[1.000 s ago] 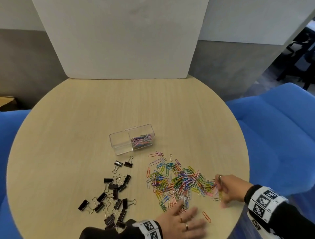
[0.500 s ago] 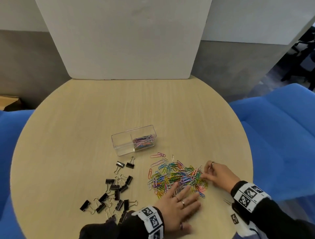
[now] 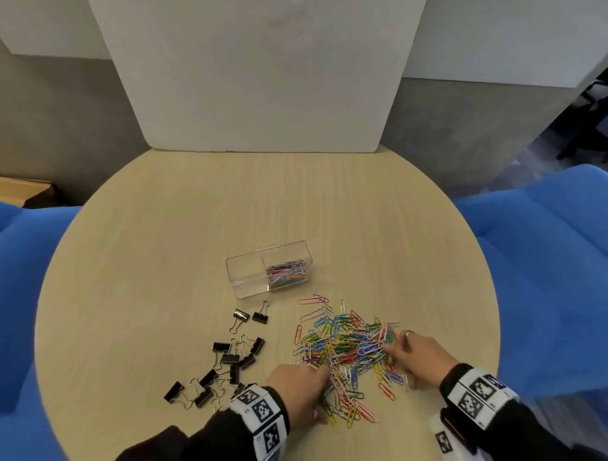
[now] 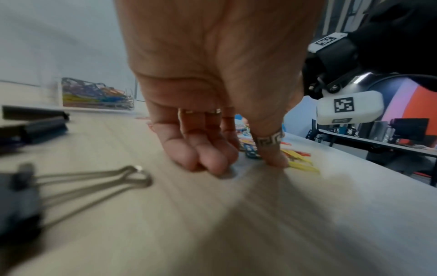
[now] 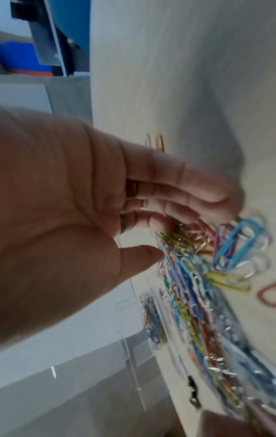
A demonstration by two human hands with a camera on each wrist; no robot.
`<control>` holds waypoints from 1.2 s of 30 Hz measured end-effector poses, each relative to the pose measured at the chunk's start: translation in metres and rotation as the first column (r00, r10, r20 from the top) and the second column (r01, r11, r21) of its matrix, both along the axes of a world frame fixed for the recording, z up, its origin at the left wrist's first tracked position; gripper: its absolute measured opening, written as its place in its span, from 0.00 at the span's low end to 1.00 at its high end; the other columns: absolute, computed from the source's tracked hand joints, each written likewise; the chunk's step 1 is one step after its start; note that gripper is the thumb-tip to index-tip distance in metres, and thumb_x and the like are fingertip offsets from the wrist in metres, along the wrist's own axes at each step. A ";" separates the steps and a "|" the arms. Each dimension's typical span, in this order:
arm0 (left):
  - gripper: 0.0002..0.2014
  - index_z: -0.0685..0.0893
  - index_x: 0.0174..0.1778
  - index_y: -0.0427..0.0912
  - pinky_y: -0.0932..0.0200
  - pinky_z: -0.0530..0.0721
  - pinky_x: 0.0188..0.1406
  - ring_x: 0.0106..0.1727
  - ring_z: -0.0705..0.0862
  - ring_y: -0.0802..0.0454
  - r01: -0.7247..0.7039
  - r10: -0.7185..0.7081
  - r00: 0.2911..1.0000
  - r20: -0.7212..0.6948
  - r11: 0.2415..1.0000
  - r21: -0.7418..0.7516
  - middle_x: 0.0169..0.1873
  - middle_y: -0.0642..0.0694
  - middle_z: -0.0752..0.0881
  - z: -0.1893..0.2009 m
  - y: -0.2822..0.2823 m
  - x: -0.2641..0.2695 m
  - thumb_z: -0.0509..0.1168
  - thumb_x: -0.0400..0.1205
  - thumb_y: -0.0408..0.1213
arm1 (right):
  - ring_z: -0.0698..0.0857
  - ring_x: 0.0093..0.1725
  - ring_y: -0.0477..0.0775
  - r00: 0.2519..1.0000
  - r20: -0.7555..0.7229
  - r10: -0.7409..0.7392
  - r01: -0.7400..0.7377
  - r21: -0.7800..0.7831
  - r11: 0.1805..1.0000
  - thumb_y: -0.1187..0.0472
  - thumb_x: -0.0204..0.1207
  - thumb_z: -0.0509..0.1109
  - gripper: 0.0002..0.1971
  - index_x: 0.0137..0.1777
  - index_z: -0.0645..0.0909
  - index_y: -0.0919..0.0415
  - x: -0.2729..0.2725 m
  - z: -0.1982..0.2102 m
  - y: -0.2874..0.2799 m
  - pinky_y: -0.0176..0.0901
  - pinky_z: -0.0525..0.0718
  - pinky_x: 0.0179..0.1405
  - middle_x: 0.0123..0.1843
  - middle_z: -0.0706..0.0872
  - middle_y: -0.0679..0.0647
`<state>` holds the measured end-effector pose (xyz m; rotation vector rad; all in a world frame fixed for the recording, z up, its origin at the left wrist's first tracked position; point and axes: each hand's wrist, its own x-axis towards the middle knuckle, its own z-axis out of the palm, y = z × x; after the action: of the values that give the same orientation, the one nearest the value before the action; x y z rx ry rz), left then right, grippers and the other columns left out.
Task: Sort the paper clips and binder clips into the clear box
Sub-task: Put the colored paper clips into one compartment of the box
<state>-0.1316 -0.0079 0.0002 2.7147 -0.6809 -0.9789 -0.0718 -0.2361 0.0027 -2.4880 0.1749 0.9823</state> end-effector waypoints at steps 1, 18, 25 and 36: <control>0.26 0.67 0.64 0.39 0.47 0.81 0.47 0.51 0.83 0.38 -0.017 0.017 1.000 0.007 1.000 -0.002 0.52 0.38 0.84 -0.001 -0.003 0.003 0.65 0.78 0.52 | 0.79 0.21 0.46 0.999 0.000 -0.040 0.040 0.045 0.998 0.47 0.81 0.59 0.14 0.41 0.70 0.58 0.003 0.000 0.006 0.33 0.79 0.22 0.32 0.83 0.51; 0.25 0.64 0.76 0.43 0.52 0.69 0.69 0.70 0.66 0.43 -0.306 0.326 0.942 0.075 0.930 -0.203 0.71 0.42 0.66 -0.017 -0.017 0.046 0.55 0.81 0.29 | 0.75 0.63 0.50 0.962 0.262 0.074 -0.097 0.076 0.992 0.57 0.85 0.53 0.14 0.64 0.77 0.54 0.006 -0.012 0.025 0.40 0.70 0.70 0.61 0.75 0.53; 0.22 0.69 0.73 0.49 0.55 0.69 0.72 0.71 0.67 0.50 -0.298 0.395 0.897 0.198 0.871 -0.390 0.69 0.48 0.71 0.013 0.017 0.064 0.58 0.82 0.35 | 0.59 0.71 0.51 0.952 0.156 0.263 -0.268 0.010 0.963 0.36 0.57 0.77 0.48 0.76 0.60 0.42 0.003 -0.005 0.024 0.48 0.62 0.75 0.70 0.60 0.47; 0.25 0.72 0.71 0.50 0.42 0.63 0.68 0.71 0.67 0.44 -0.510 0.602 0.639 0.479 0.797 -0.323 0.69 0.47 0.72 0.051 0.092 0.094 0.64 0.78 0.52 | 0.70 0.56 0.45 0.913 0.333 0.237 -0.271 0.059 0.961 0.55 0.72 0.73 0.13 0.56 0.80 0.50 0.004 -0.016 0.039 0.33 0.70 0.58 0.51 0.73 0.42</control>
<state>-0.0378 0.0844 0.0508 2.7656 0.0649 0.0438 -0.0675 -0.1972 -0.0132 -2.5725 -0.3053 0.6418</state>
